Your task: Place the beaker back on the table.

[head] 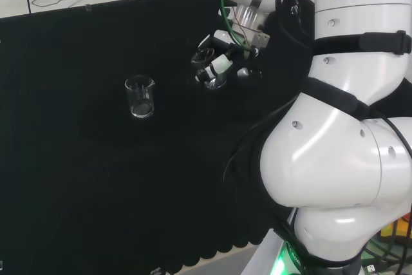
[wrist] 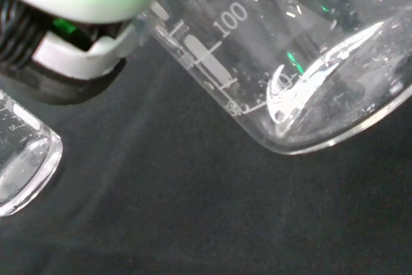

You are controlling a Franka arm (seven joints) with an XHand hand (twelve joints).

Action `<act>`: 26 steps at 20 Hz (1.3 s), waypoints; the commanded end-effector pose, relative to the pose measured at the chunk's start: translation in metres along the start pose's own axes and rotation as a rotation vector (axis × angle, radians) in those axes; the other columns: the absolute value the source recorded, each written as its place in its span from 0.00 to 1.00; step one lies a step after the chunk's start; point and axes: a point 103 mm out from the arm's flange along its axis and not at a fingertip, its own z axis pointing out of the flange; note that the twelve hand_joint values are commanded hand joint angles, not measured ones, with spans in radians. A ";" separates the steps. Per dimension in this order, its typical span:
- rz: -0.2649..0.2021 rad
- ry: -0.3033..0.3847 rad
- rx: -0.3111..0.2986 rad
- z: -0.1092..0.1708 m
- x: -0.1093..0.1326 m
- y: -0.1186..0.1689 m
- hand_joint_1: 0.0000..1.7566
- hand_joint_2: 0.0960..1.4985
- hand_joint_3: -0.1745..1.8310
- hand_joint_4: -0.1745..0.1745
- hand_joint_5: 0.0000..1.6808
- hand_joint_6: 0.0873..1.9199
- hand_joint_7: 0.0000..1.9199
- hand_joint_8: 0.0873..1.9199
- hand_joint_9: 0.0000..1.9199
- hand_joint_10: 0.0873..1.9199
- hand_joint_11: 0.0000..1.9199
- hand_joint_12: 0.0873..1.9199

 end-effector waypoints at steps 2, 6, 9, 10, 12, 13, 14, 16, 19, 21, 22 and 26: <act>-0.001 0.012 -0.038 0.004 -0.009 0.001 0.64 0.33 0.53 1.00 0.74 0.41 0.92 0.05 0.94 0.00 0.71 0.33; -0.012 0.024 -0.081 0.005 -0.010 0.002 0.64 0.33 0.52 1.00 0.74 0.41 0.91 0.05 0.94 0.00 0.71 0.34; -0.020 0.021 -0.113 0.005 -0.011 0.004 0.64 0.33 0.52 1.00 0.74 0.41 0.91 0.05 0.94 0.00 0.70 0.34; -0.021 0.021 -0.121 0.005 -0.011 0.005 0.64 0.34 0.52 1.00 0.74 0.41 0.91 0.05 0.93 0.00 0.70 0.34; -0.024 0.024 -0.127 0.006 -0.013 0.006 0.64 0.34 0.51 1.00 0.74 0.40 0.90 0.05 0.93 0.00 0.69 0.34; -0.025 0.026 -0.126 0.006 -0.014 0.007 0.64 0.35 0.50 1.00 0.74 0.40 0.90 0.05 0.93 0.00 0.69 0.34; -0.026 0.027 -0.123 0.007 -0.015 0.008 0.64 0.35 0.50 1.00 0.74 0.40 0.90 0.05 0.92 0.00 0.69 0.34; -0.024 0.029 -0.114 0.009 -0.017 0.009 0.63 0.35 0.49 1.00 0.74 0.39 0.89 0.05 0.92 0.00 0.69 0.35; -0.019 0.034 -0.097 0.011 -0.020 0.011 0.63 0.37 0.48 1.00 0.74 0.38 0.89 0.05 0.91 0.00 0.68 0.36; -0.018 0.035 -0.088 0.013 -0.021 0.013 0.63 0.37 0.47 1.00 0.74 0.38 0.88 0.05 0.91 0.00 0.68 0.36; -0.016 0.041 -0.089 0.013 -0.022 0.013 0.63 0.37 0.47 1.00 0.74 0.38 0.88 0.05 0.91 0.00 0.68 0.36; -0.016 0.053 -0.120 0.015 -0.023 0.013 0.63 0.38 0.46 1.00 0.74 0.37 0.88 0.05 0.90 0.00 0.67 0.36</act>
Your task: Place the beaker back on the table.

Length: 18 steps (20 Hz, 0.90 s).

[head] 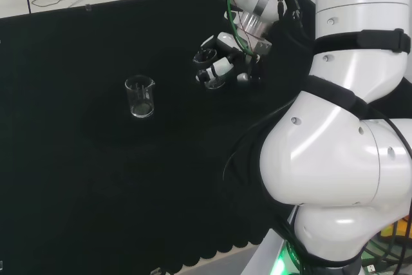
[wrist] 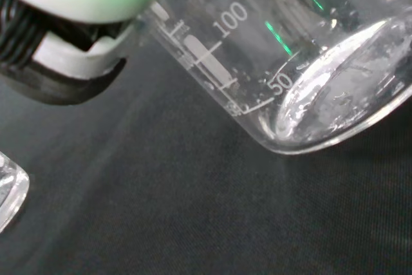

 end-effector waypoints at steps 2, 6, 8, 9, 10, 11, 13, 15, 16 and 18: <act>0.005 0.021 -0.023 0.003 -0.002 -0.002 0.63 0.38 0.46 1.00 0.74 0.37 0.88 0.05 0.90 0.00 0.67 0.37; 0.014 0.037 -0.031 0.004 -0.005 -0.002 0.63 0.39 0.44 1.00 0.74 0.37 0.88 0.04 0.90 0.00 0.67 0.37; 0.018 0.040 -0.033 0.005 -0.006 -0.003 0.63 0.40 0.43 1.00 0.74 0.36 0.88 0.04 0.89 0.00 0.67 0.37; 0.020 0.041 -0.033 0.005 -0.007 -0.004 0.63 0.40 0.43 1.00 0.74 0.36 0.87 0.04 0.89 0.00 0.67 0.37; 0.023 0.041 -0.032 0.006 -0.007 -0.004 0.63 0.41 0.42 1.00 0.74 0.36 0.87 0.04 0.88 0.00 0.66 0.37; 0.025 0.041 -0.031 0.006 -0.008 -0.005 0.63 0.41 0.41 1.00 0.73 0.36 0.87 0.04 0.88 0.00 0.66 0.38; 0.032 0.042 -0.030 0.007 -0.009 -0.006 0.63 0.42 0.40 1.00 0.73 0.35 0.86 0.03 0.87 0.00 0.66 0.38; 0.036 0.049 -0.034 0.005 -0.012 -0.008 0.63 0.44 0.38 1.00 0.73 0.35 0.85 0.03 0.86 0.00 0.65 0.38; 0.037 0.053 -0.035 0.005 -0.013 -0.009 0.62 0.45 0.37 1.00 0.73 0.35 0.84 0.03 0.85 0.00 0.64 0.39; 0.039 0.059 -0.031 0.006 -0.013 -0.009 0.62 0.48 0.33 1.00 0.72 0.35 0.82 0.02 0.84 0.00 0.62 0.41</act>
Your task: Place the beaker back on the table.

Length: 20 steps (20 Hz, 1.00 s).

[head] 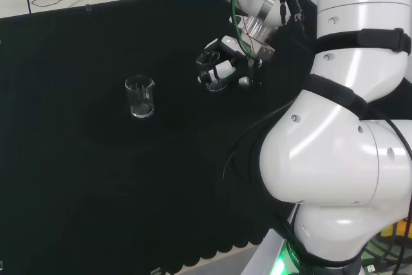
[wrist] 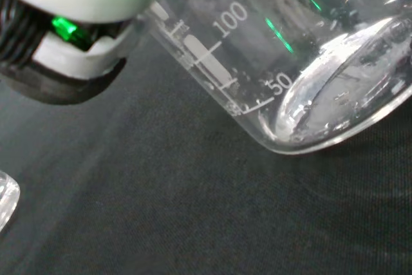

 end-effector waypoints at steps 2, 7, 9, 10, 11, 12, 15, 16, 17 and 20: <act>0.007 0.022 0.002 0.001 -0.004 -0.004 0.62 0.51 0.29 1.00 0.71 0.35 0.79 0.02 0.81 0.00 0.59 0.43; -0.006 0.040 0.028 0.001 -0.007 -0.009 0.57 0.57 0.19 0.83 0.66 0.36 0.67 0.10 0.73 0.00 0.46 0.53; -0.012 0.042 0.036 0.001 -0.008 -0.010 0.51 0.52 0.20 0.57 0.61 0.35 0.59 0.21 0.69 0.00 0.40 0.57; -0.013 0.039 0.039 0.000 -0.008 -0.011 0.50 0.49 0.21 0.52 0.57 0.37 0.54 0.26 0.67 0.00 0.36 0.59; -0.015 0.034 0.041 0.000 -0.008 -0.011 0.49 0.47 0.23 0.48 0.53 0.39 0.50 0.30 0.65 0.00 0.33 0.62; -0.017 0.028 0.042 0.000 -0.008 -0.012 0.48 0.45 0.24 0.45 0.49 0.40 0.46 0.33 0.62 0.00 0.29 0.63; -0.019 0.025 0.049 -0.003 -0.008 -0.014 0.48 0.41 0.28 0.38 0.37 0.42 0.38 0.36 0.55 0.00 0.21 0.67; -0.019 0.029 0.049 -0.005 -0.009 -0.015 0.48 0.41 0.29 0.37 0.33 0.41 0.37 0.36 0.53 0.00 0.19 0.67; -0.020 0.035 0.047 -0.007 -0.011 -0.017 0.48 0.40 0.29 0.35 0.31 0.41 0.35 0.36 0.52 0.00 0.17 0.68; -0.014 0.037 0.056 -0.008 -0.012 -0.018 0.47 0.39 0.30 0.34 0.27 0.38 0.31 0.36 0.49 0.00 0.13 0.69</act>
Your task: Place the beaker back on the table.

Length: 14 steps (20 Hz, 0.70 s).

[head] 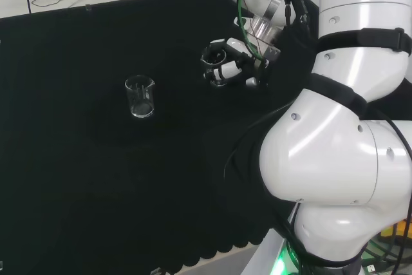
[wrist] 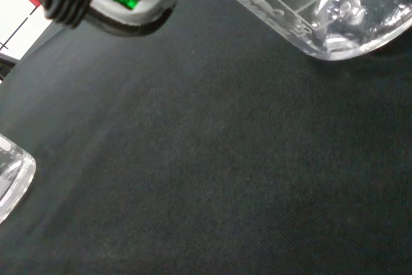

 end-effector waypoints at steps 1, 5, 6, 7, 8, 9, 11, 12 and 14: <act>0.009 0.006 0.013 -0.003 -0.002 -0.004 0.47 0.39 0.30 0.34 0.26 0.38 0.31 0.36 0.48 0.00 0.12 0.69; 0.047 0.013 0.028 -0.009 -0.006 -0.012 0.46 0.37 0.30 0.32 0.25 0.35 0.29 0.37 0.46 0.00 0.10 0.70; 0.057 0.011 0.028 -0.010 -0.007 -0.014 0.46 0.37 0.30 0.31 0.24 0.33 0.28 0.37 0.45 0.00 0.09 0.71; 0.064 0.007 0.028 -0.012 -0.008 -0.015 0.45 0.37 0.30 0.31 0.24 0.32 0.27 0.37 0.45 0.00 0.08 0.71; 0.071 0.005 0.026 -0.013 -0.008 -0.016 0.45 0.37 0.30 0.31 0.24 0.32 0.26 0.37 0.44 0.00 0.08 0.71; 0.075 -0.001 0.022 -0.015 -0.008 -0.017 0.45 0.37 0.30 0.29 0.22 0.30 0.24 0.37 0.43 0.00 0.07 0.71; 0.076 -0.006 0.000 -0.020 -0.005 -0.017 0.44 0.37 0.30 0.28 0.19 0.23 0.17 0.36 0.37 0.00 0.03 0.73; 0.075 -0.009 -0.013 -0.023 -0.002 -0.017 0.44 0.37 0.29 0.27 0.19 0.19 0.14 0.36 0.35 0.00 0.02 0.73; 0.071 -0.020 -0.032 -0.030 0.004 -0.018 0.44 0.37 0.29 0.27 0.18 0.14 0.11 0.36 0.32 0.00 0.00 0.72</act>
